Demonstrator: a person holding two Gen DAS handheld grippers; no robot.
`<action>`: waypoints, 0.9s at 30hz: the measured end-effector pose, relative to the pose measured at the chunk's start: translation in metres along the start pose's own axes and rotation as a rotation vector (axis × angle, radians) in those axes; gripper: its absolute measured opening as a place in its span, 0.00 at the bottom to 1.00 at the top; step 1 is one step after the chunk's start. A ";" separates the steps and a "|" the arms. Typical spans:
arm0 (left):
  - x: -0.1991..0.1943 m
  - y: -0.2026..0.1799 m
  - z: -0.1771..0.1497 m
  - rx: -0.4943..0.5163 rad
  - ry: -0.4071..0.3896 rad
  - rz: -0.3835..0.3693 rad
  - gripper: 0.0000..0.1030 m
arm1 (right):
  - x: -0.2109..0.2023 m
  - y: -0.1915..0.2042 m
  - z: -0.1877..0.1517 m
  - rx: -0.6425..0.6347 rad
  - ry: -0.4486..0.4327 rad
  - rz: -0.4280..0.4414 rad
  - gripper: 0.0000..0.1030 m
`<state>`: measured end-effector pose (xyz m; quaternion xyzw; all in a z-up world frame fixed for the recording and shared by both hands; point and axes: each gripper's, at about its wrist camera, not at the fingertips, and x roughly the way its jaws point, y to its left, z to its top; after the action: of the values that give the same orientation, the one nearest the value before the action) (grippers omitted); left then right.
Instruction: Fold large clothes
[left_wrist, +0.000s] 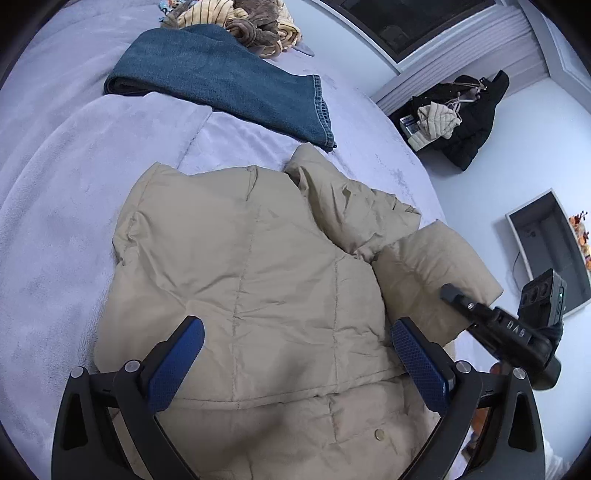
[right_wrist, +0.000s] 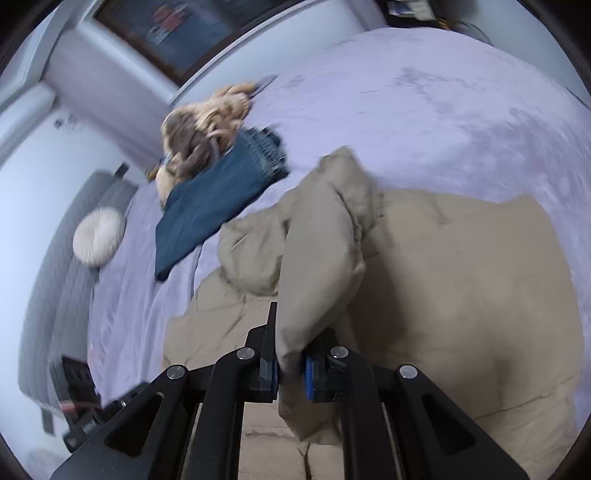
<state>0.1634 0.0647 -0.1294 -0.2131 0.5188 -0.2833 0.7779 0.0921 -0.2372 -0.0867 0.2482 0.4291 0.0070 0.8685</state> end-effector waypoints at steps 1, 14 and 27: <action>0.000 0.002 0.001 -0.009 0.005 -0.019 0.99 | 0.009 0.020 -0.006 -0.078 0.025 -0.018 0.11; 0.031 -0.015 0.004 -0.039 0.098 -0.132 0.99 | 0.015 0.017 -0.066 -0.186 0.261 -0.039 0.66; 0.101 -0.046 -0.004 0.031 0.247 -0.072 0.09 | -0.067 -0.260 -0.051 0.638 0.001 -0.011 0.74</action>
<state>0.1802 -0.0368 -0.1719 -0.1827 0.5984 -0.3431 0.7006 -0.0403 -0.4585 -0.1769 0.5058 0.4114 -0.1323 0.7466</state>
